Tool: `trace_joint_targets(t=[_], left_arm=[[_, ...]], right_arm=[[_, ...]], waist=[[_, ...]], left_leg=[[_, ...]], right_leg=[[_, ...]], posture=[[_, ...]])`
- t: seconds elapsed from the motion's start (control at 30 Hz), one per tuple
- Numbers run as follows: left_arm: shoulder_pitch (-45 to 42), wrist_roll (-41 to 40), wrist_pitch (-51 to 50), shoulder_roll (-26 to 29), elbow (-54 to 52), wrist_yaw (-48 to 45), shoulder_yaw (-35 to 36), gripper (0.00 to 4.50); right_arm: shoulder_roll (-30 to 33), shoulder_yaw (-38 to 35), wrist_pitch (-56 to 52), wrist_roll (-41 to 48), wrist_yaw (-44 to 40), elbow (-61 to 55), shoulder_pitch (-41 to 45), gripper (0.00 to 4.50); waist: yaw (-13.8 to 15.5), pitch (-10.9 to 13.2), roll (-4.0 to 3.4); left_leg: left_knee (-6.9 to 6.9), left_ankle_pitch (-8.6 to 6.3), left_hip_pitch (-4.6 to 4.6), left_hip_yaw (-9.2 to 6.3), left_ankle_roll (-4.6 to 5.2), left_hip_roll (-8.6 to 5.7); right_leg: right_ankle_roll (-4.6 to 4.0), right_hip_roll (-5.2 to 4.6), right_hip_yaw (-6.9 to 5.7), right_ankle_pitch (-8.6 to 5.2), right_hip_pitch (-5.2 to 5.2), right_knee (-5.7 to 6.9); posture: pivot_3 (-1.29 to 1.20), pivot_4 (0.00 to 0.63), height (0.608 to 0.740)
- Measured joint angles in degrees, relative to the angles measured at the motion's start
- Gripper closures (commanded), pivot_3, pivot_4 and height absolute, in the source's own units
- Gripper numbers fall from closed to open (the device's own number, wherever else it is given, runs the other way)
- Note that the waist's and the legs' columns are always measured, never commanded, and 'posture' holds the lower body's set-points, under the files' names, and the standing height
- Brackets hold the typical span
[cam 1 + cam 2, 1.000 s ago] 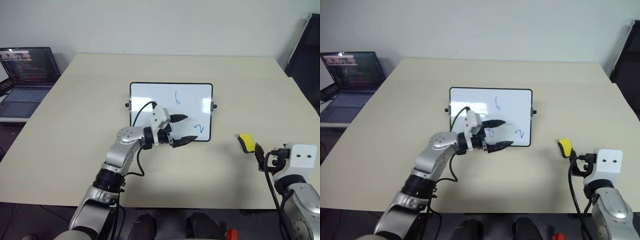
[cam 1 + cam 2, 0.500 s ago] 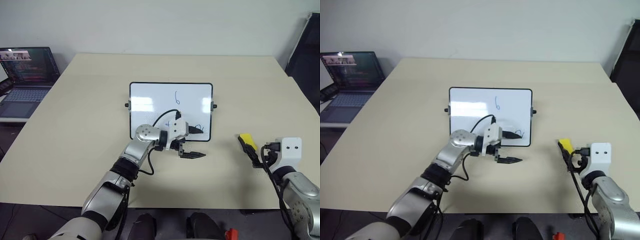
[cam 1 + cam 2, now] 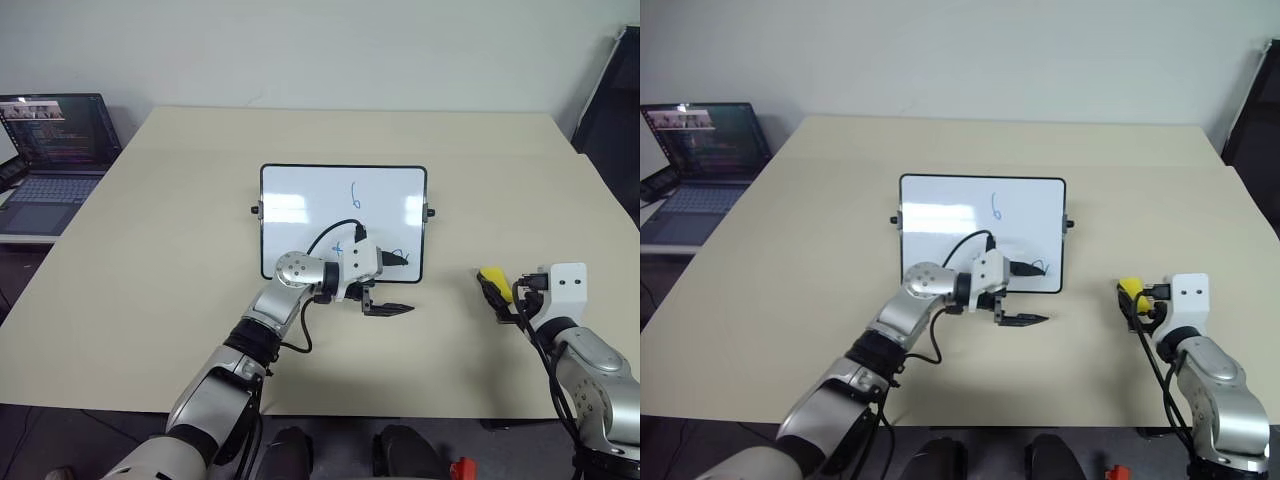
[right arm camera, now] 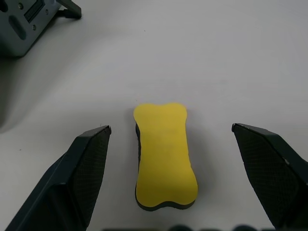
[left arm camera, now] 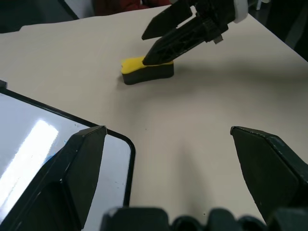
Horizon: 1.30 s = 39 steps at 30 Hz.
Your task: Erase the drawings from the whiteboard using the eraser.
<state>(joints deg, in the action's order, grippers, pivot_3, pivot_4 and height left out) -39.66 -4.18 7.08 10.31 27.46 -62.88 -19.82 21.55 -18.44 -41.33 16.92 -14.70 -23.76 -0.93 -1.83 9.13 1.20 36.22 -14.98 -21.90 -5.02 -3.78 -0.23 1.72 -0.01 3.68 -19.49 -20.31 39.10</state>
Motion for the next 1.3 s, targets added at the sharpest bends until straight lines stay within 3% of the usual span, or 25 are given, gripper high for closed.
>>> trace_joint_targets(t=[1.3], left_arm=[[1.2,0.3,-1.9,0.0,-4.3,2.4,0.0,0.0]], right_arm=[[-1.8,0.0,-2.5,3.5,1.8,5.2,4.3,0.07]], waist=[[0.0,0.0,-0.01]], left_leg=[[0.06,0.0,0.0,0.0,0.0,0.03]], right_leg=[[0.0,-0.02,0.0,0.0,0.0,0.05]], posture=[[0.0,0.15,0.74]])
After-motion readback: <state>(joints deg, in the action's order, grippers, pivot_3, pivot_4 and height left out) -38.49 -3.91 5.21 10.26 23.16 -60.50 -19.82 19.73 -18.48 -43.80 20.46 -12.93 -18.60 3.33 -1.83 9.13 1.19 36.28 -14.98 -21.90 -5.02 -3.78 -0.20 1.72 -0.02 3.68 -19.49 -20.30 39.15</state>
